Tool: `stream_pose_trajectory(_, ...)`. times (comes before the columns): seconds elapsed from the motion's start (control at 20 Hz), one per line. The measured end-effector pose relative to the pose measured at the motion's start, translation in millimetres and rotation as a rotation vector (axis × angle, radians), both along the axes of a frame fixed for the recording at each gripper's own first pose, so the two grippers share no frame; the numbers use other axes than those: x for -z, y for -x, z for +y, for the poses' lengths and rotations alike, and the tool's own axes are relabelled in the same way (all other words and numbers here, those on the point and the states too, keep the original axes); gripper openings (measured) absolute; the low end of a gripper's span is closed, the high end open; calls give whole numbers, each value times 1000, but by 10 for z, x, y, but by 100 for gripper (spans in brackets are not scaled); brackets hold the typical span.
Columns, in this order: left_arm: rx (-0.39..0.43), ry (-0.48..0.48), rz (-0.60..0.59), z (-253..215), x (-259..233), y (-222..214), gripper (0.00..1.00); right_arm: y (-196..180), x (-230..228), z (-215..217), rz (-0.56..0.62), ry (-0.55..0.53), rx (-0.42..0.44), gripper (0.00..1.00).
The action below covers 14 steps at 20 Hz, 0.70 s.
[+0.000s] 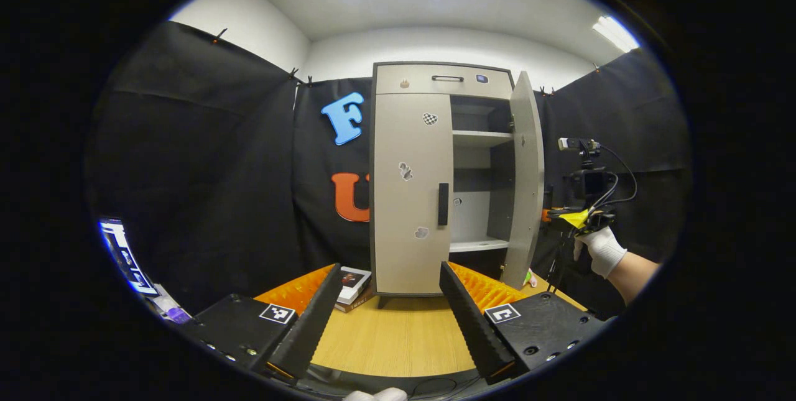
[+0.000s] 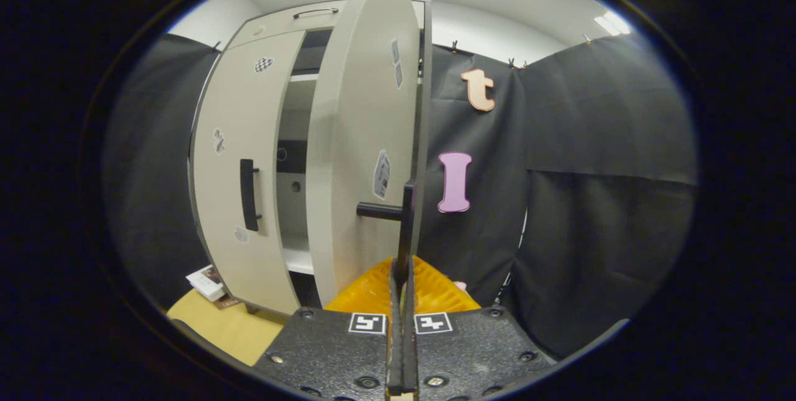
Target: Open the right door of the double-door shoe cabinet with the right hand, and open the left door with the left hand.
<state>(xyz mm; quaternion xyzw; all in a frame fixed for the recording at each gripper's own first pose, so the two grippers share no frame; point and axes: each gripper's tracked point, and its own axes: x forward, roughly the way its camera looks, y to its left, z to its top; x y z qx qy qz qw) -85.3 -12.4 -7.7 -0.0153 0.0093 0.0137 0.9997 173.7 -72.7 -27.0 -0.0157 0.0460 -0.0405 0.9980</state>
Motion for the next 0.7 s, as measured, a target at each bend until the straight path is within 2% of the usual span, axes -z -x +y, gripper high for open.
stream_pose_trajectory(0.45, 3, 8, 0, -567, -91, -338, 95, -87, 50, -534, 24, -57, -125, 4)
stream_pose_trajectory(0.6, -21, 11, 8, -710, -92, -381, 95, -93, 42, -542, 33, 0, -160, 4)
stream_pose_trajectory(0.7, -40, 8, 10, -780, -93, -365, 95, -94, 29, -525, 31, 0, -171, 2)
